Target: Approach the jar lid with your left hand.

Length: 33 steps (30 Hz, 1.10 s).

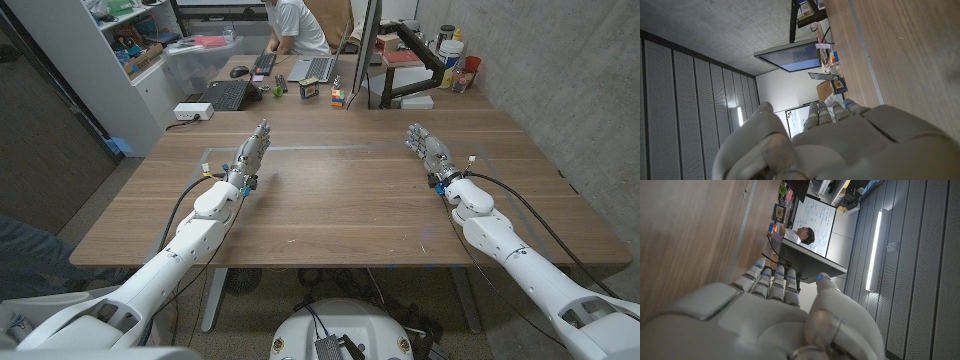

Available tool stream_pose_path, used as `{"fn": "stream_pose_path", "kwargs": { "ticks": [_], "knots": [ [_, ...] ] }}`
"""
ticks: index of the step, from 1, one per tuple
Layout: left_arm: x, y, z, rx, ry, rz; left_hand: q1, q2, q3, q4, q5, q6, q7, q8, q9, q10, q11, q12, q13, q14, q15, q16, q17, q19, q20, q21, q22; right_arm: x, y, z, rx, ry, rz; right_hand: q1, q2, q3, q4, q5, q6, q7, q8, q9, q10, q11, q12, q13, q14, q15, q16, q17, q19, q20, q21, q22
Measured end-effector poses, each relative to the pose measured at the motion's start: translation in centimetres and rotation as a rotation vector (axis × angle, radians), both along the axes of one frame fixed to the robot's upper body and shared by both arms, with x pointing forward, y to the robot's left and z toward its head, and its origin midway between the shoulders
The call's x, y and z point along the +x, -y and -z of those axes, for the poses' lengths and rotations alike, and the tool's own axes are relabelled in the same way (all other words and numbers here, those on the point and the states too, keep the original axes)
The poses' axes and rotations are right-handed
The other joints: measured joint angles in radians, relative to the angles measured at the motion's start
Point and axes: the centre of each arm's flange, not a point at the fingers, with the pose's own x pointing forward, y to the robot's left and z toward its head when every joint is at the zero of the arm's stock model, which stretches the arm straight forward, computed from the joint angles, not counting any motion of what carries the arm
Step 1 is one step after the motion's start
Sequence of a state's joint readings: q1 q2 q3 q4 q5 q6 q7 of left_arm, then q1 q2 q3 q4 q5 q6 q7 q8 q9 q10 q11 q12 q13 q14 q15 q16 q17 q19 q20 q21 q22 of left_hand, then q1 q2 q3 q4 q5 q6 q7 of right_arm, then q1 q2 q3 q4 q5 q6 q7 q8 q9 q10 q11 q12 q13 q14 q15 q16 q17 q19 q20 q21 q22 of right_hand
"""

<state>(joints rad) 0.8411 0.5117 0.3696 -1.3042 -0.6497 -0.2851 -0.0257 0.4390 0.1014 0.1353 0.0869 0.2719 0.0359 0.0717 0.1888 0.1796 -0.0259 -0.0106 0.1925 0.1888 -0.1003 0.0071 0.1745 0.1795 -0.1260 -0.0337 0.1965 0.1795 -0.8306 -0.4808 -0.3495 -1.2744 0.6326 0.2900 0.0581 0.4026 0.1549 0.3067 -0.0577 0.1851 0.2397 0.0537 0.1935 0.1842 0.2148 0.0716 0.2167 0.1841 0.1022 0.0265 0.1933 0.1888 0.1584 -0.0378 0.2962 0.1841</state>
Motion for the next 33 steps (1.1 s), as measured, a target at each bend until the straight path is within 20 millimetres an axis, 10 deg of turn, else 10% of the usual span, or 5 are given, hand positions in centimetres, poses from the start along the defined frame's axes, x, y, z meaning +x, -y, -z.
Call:
{"fn": "stream_pose_path", "kwargs": {
  "ticks": [33],
  "knots": [
    [0.16,0.59,-0.60,0.031,-0.014,-0.006,0.000,0.000,-0.003,0.003,0.000,0.000,0.000,0.000,0.002,0.000,0.000,0.004,0.000,-0.003,0.003,0.007,0.000,0.000,0.000,0.000,0.000,0.49,0.25,0.25,-0.003,0.005,-0.008,0.001,0.001,0.000,0.000,0.004,0.000,0.000,0.000,0.000,0.000,0.000,0.000,0.000,0.000,0.000,0.000,0.000,0.000,0.000,0.000,0.000]
  ]
}}
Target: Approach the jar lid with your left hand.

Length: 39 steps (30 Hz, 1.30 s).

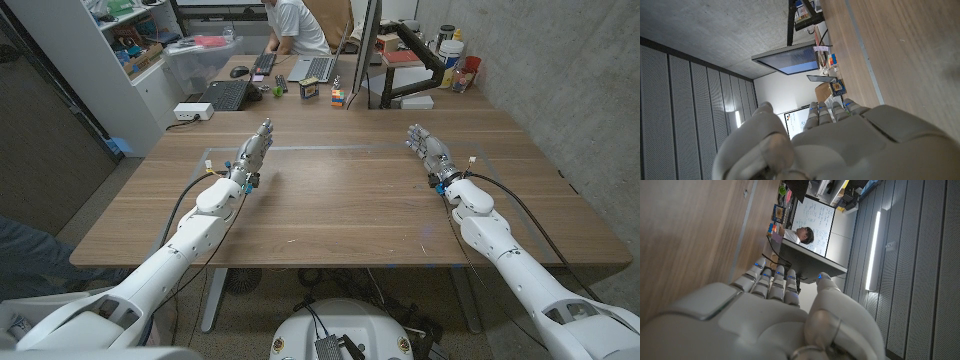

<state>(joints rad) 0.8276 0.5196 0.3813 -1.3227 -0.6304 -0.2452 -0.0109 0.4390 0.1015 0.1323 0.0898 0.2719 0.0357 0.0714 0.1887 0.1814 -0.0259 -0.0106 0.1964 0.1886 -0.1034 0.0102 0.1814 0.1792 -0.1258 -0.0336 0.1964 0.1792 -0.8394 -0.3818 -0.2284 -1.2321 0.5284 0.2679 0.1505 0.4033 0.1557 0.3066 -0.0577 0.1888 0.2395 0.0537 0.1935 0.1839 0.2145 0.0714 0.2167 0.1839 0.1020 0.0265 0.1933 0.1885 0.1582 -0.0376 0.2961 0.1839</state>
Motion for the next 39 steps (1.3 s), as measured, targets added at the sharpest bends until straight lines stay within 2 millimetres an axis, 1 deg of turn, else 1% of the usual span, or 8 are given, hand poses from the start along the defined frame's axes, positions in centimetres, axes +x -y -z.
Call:
{"fn": "stream_pose_path", "kwargs": {
  "ticks": [12,19,21,30,33,39],
  "knots": [
    [-1.1,-0.1,0.1,0.029,0.014,-0.017,0.000,0.000,0.000,0.000,0.000,0.000,0.000,0.000,0.000,0.000,0.000,0.000,0.000,0.000,0.000,0.000,0.000,0.000,0.000,0.000,0.000,0.2,-0.1,-0.1,-0.004,-0.002,-0.004,0.000,0.000,0.000,0.000,0.000,0.000,0.000,0.000,0.000,0.000,0.000,0.000,0.000,0.000,0.000,0.000,0.000,0.000,0.000,-0.004,0.000],
    [-2.0,-0.4,0.1,0.041,0.025,-0.032,0.000,0.000,0.000,0.000,0.000,0.000,0.000,0.000,0.003,0.000,0.000,0.000,0.000,0.000,0.000,0.000,0.000,-0.011,0.011,0.000,0.000,0.3,-0.2,-0.1,-0.007,-0.001,-0.007,0.000,0.000,0.000,0.000,0.000,0.000,0.000,0.000,0.000,0.000,0.000,0.000,0.000,0.000,0.000,0.000,0.000,0.000,0.000,-0.004,0.000],
    [-2.1,-0.5,0.2,0.045,0.027,-0.039,0.000,0.000,0.000,0.000,0.000,0.005,-0.005,0.004,0.003,0.000,0.000,0.004,0.000,0.000,0.000,0.000,0.000,-0.011,0.011,0.000,0.000,0.3,-0.2,-0.2,-0.008,-0.001,-0.009,0.000,0.000,0.000,0.000,0.000,0.000,0.000,0.000,0.000,0.000,0.000,0.000,0.000,0.000,0.000,0.000,0.000,0.000,0.000,-0.004,0.000],
    [-3.2,-1.0,0.1,0.065,0.044,-0.060,0.005,0.005,0.000,0.000,0.000,0.006,-0.006,0.004,0.003,0.000,0.000,0.004,0.000,0.000,0.000,0.000,0.000,-0.007,0.015,0.000,0.000,0.4,-0.3,-0.2,-0.014,-0.004,-0.012,0.000,0.000,0.000,0.000,0.000,0.000,0.000,0.000,0.000,0.000,0.000,0.000,0.000,0.000,0.000,0.000,0.000,0.000,0.000,-0.008,0.000],
    [-3.5,-1.2,0.1,0.076,0.052,-0.076,0.005,0.005,0.000,0.000,0.000,0.006,-0.006,0.004,0.003,0.000,0.000,0.004,0.000,0.000,0.000,0.000,0.000,-0.012,0.020,0.000,0.000,0.4,-0.3,-0.2,-0.015,-0.005,-0.013,0.000,0.000,0.000,0.000,0.000,0.000,0.000,0.000,0.000,0.000,0.000,0.000,0.000,0.000,0.000,0.000,0.000,0.000,0.000,-0.008,0.000],
    [-4.0,-1.6,0.2,0.093,0.062,-0.095,0.009,0.001,0.000,0.000,0.000,0.005,-0.016,0.004,0.003,0.000,0.000,0.004,0.000,0.004,-0.004,0.000,0.000,-0.012,0.020,0.000,0.000,0.5,-0.3,-0.2,-0.019,-0.010,-0.013,0.000,0.000,0.000,0.000,0.000,0.000,0.000,0.000,0.000,0.000,0.000,0.000,0.000,0.000,0.000,0.000,0.000,0.000,0.000,-0.008,0.000]
  ]
}}
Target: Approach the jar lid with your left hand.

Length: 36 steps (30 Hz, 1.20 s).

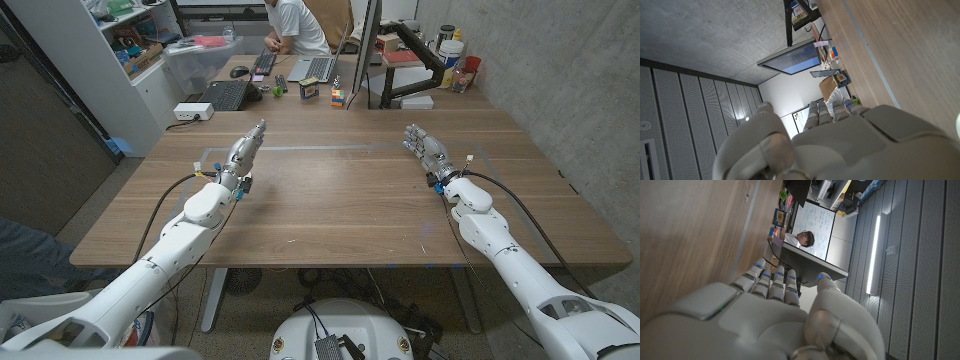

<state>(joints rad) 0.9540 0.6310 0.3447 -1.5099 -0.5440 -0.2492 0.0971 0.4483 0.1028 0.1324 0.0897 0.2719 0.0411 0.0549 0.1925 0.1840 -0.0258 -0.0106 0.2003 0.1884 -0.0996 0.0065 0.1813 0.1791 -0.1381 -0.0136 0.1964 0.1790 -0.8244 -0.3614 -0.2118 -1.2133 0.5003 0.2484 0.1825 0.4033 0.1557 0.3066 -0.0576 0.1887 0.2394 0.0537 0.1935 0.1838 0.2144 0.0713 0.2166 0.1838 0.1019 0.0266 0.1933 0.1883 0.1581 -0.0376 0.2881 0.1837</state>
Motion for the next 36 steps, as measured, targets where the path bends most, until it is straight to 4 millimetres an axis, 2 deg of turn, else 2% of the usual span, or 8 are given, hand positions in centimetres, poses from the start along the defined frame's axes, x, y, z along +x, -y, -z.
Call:
{"fn": "stream_pose_path", "kwargs": {
  "ticks": [5,33,36],
  "knots": [
    [-0.3,-0.4,0.2,0.009,0.008,-0.017,0.003,-0.003,0.000,-0.009,0.000,0.005,-0.005,0.004,0.000,0.006,-0.006,0.000,0.000,0.000,0.000,0.000,0.000,0.000,0.000,0.000,0.000,0.0,-0.1,-0.1,-0.003,-0.001,0.000,0.000,0.000,0.000,0.000,0.000,0.000,0.000,0.000,0.000,0.000,0.000,0.000,0.000,0.000,0.000,0.000,0.000,0.000,0.000,-0.002,0.000],
    [-2.6,-2.9,0.2,0.052,0.046,-0.107,0.032,-0.005,0.004,-0.021,0.000,0.008,-0.008,0.004,0.000,0.005,-0.005,0.000,0.000,0.009,-0.009,0.004,0.000,0.000,0.000,0.000,0.000,0.4,0.0,-0.4,0.002,0.003,0.004,0.000,0.000,0.000,0.000,0.000,0.000,0.000,0.000,0.000,0.000,0.000,0.000,0.000,0.000,0.000,0.000,0.000,0.000,0.000,-0.004,0.000],
    [-2.8,-3.0,0.1,0.054,0.049,-0.113,0.032,-0.005,0.004,-0.029,0.000,0.009,-0.009,0.005,0.000,0.013,-0.013,0.000,0.000,0.011,-0.011,0.004,0.000,-0.007,0.007,0.000,0.000,0.4,0.0,-0.4,0.002,0.003,0.004,0.000,0.000,0.000,0.000,0.000,0.000,0.000,0.000,0.000,0.000,0.000,0.000,0.000,0.000,0.000,0.000,0.000,0.000,0.000,-0.004,0.000]
  ]
}}
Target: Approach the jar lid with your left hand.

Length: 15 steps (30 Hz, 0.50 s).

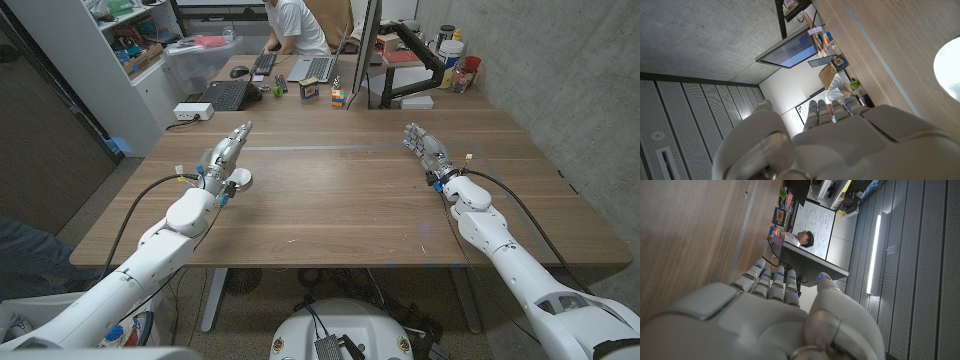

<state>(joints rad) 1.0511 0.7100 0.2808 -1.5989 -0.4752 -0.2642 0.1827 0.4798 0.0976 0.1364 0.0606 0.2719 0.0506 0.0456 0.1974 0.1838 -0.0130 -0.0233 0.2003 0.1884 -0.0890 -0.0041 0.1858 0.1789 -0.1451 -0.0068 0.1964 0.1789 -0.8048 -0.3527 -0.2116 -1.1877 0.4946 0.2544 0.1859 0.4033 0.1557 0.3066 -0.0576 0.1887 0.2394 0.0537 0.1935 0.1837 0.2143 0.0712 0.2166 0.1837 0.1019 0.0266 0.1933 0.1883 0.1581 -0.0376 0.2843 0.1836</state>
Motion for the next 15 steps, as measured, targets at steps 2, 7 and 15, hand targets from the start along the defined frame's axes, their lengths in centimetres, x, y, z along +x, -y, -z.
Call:
{"fn": "stream_pose_path", "kwargs": {
  "ticks": [2,7,15],
  "knots": [
    [-0.17,-0.08,-0.06,0.003,0.002,0.000,0.001,0.001,0.000,0.000,0.000,0.002,-0.002,0.003,0.000,0.000,0.000,0.000,0.000,0.000,0.000,0.000,0.000,0.000,0.000,0.000,0.000,0.00,0.00,0.00,0.000,0.000,0.000,0.000,0.000,0.000,0.000,0.000,0.000,0.000,0.000,0.000,0.000,0.000,0.000,0.000,0.000,0.000,0.000,0.000,0.000,0.000,0.000,0.000],
    [-0.44,-0.34,-0.16,0.011,0.008,-0.017,0.009,-0.001,0.000,0.000,0.000,0.007,-0.007,0.003,0.000,0.000,0.000,0.007,0.000,0.000,0.000,0.000,0.000,-0.005,0.005,0.000,0.000,0.06,0.01,0.00,0.000,-0.001,0.000,0.000,0.000,0.000,0.000,0.000,0.000,0.000,0.000,0.000,0.000,0.000,0.000,0.000,0.000,0.000,0.000,0.000,0.000,0.000,-0.001,0.000],
    [-0.66,-0.85,-0.12,0.030,0.002,-0.051,0.014,0.002,0.004,-0.004,0.000,0.008,-0.008,0.003,0.000,0.005,-0.005,0.007,0.000,0.009,-0.002,0.000,0.000,0.007,0.018,0.004,0.000,0.08,0.00,0.02,0.000,-0.001,0.002,0.000,0.000,0.000,0.000,0.000,0.000,0.000,0.000,0.000,0.000,0.000,0.000,0.000,0.000,0.000,0.000,0.000,0.000,0.000,-0.008,0.000]
  ]
}}
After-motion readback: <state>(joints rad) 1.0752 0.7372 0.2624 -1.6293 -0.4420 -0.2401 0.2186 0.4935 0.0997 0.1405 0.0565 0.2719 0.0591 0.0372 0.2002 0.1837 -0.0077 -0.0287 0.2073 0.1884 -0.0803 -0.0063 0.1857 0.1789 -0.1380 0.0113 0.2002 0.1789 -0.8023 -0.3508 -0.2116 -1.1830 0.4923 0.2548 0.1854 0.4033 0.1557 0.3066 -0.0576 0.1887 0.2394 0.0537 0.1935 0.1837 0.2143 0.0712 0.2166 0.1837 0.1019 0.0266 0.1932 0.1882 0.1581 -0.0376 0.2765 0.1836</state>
